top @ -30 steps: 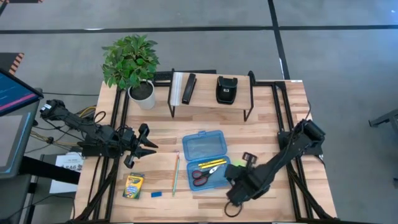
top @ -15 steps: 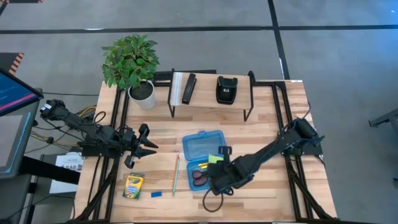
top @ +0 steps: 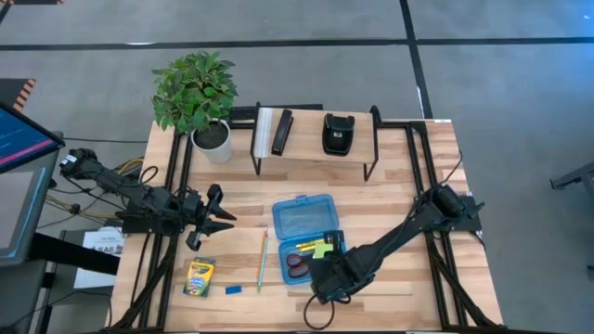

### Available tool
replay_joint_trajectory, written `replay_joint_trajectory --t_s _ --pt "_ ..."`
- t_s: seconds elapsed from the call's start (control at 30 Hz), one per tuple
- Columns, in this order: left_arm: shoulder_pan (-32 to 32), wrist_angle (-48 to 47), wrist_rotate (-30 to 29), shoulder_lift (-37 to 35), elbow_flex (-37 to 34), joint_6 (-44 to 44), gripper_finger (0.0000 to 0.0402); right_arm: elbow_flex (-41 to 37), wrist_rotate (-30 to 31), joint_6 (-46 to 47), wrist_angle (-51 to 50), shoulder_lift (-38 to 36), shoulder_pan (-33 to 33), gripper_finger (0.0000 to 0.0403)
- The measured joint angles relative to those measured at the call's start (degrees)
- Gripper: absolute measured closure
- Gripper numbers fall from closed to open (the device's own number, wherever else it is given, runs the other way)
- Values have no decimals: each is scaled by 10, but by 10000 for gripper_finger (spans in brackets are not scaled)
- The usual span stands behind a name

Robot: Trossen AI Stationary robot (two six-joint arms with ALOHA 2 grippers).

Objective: Pack school essentials
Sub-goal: Put the green sticky notes into the blue supply box, then put the yellow pencil into the blue supply box

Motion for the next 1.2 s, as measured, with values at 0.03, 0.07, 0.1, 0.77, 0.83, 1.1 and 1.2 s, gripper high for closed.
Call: replay_joint_trajectory --t_s 0.03,0.07,0.1,0.77,0.83,1.1,1.2 --pt "0 0 0 0 0 0 315 0 -6 0 -2 2 -3 353" --pt "0 1 0 0 0 0 315 0 -11 1 0 3 -5 337" --pt "0 0 -1 0 0 0 315 -1 -20 1 1 4 -8 320" --pt "-21 -113 -23 0 34 -84 315 0 -49 -55 190 -2 -38 177" --pt "-35 -141 -41 0 37 -97 315 0 -49 -65 209 -2 -42 182" --pt "-94 -225 -132 0 37 -158 315 -20 -51 -92 277 -2 -59 193" --pt "-110 -251 -160 0 37 -182 315 -42 -52 -92 295 -2 -60 196"
